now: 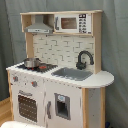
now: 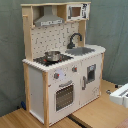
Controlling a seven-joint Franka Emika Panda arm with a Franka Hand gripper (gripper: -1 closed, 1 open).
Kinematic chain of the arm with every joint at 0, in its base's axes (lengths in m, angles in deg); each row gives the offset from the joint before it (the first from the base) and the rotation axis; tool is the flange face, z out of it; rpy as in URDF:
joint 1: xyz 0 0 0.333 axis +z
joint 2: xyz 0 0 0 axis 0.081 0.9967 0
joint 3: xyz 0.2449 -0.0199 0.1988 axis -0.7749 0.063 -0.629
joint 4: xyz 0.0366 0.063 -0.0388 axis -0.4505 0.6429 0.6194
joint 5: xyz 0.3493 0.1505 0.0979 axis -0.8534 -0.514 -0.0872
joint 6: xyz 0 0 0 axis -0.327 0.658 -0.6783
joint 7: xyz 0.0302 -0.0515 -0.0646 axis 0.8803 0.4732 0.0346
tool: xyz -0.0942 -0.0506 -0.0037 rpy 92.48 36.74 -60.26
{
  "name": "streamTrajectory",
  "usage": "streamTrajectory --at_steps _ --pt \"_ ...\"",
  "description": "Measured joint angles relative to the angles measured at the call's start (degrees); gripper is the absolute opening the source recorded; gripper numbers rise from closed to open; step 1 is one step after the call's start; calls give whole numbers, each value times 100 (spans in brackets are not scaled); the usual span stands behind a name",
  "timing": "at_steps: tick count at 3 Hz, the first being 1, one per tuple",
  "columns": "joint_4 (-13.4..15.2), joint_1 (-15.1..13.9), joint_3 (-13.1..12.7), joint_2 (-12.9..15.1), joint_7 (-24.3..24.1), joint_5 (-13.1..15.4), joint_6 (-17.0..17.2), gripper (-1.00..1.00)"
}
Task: Play with the kitchen
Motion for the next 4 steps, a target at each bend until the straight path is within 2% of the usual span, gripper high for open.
streamTrajectory --at_steps 1,4 --pt "-428 -333 168 -5 -87 8 -125 100" --pt "-437 -1760 340 -14 7 42 -1376 100"
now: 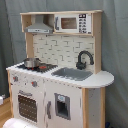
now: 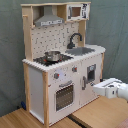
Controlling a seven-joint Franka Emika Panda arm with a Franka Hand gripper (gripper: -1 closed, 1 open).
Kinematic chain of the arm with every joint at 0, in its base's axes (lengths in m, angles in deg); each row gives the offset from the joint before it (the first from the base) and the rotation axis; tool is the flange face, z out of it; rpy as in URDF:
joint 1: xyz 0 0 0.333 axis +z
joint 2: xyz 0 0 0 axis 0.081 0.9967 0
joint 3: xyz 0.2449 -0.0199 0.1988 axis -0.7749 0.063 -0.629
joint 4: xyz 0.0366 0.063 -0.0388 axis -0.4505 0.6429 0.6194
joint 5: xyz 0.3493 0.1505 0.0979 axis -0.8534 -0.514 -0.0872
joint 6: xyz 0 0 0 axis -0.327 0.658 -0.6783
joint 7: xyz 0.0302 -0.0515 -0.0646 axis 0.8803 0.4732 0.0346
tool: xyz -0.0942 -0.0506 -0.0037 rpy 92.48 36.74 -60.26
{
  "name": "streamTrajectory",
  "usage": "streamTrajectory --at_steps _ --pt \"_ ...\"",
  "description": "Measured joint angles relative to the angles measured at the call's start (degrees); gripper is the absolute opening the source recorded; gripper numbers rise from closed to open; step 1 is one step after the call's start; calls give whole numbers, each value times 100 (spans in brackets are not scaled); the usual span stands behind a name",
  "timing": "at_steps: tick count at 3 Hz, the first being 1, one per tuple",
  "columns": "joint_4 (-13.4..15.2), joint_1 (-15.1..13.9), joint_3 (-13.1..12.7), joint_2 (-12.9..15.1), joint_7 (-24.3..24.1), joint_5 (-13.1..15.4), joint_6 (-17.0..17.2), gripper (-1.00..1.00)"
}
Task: Play with the kitchen
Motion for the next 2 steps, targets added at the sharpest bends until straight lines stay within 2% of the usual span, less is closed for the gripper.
streamTrajectory --at_steps 2 --pt "-168 -856 164 0 45 0 -710 100"
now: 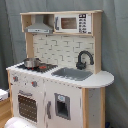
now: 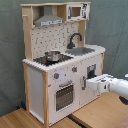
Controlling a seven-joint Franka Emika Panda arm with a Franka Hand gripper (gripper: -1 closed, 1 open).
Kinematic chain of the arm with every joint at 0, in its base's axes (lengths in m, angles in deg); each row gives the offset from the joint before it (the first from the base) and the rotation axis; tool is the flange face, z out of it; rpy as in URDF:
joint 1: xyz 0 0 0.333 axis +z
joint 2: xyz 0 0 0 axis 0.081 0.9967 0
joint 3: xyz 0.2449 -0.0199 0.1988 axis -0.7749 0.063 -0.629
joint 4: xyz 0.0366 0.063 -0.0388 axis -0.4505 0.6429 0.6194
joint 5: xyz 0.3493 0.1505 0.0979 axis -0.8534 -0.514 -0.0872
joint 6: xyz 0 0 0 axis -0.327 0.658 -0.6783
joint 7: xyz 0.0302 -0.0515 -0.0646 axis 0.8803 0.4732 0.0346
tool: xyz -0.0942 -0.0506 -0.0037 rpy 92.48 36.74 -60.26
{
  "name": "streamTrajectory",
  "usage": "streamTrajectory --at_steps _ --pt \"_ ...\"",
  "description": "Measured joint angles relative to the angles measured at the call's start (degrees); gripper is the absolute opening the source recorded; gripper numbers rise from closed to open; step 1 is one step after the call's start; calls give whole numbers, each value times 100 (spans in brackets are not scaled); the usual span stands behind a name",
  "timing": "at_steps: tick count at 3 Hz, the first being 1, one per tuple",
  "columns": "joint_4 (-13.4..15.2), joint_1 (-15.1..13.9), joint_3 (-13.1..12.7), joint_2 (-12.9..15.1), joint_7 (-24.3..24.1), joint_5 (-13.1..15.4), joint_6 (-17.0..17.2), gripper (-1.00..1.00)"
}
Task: Play with the kitchen
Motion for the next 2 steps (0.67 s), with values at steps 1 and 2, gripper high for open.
streamTrajectory --at_steps 1,2 --pt "7 -437 140 0 154 0 -308 100" --pt "190 -776 140 -1 366 0 -788 100"
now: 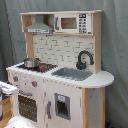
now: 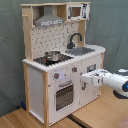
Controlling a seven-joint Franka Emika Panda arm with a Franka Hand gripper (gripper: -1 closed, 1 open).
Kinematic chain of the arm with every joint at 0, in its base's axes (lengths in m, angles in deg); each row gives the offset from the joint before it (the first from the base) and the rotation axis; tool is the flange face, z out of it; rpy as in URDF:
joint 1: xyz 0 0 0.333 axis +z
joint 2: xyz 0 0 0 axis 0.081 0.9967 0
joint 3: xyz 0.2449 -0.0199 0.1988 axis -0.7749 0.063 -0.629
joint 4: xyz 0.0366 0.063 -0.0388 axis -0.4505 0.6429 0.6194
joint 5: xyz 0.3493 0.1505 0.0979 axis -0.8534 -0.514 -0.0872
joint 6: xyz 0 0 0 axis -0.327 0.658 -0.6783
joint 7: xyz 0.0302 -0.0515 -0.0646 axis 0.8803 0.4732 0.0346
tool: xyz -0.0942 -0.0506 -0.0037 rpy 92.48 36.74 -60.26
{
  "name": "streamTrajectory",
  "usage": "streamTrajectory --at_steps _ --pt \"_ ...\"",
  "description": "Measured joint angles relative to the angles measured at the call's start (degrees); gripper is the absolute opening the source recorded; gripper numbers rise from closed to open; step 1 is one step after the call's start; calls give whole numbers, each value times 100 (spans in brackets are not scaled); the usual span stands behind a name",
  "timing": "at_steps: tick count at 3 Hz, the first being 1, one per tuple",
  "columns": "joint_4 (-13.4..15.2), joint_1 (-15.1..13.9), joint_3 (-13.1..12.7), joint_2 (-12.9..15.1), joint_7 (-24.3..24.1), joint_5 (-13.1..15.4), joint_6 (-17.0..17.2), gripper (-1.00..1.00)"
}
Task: Play with the kitchen
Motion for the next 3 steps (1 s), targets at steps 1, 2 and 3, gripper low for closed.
streamTrajectory --at_steps 1,2,3 --pt "298 -202 -60 3 77 0 -500 100" --pt "622 -365 -246 3 71 -3 -944 100" --pt "680 -798 -278 5 226 -2 -1337 100"
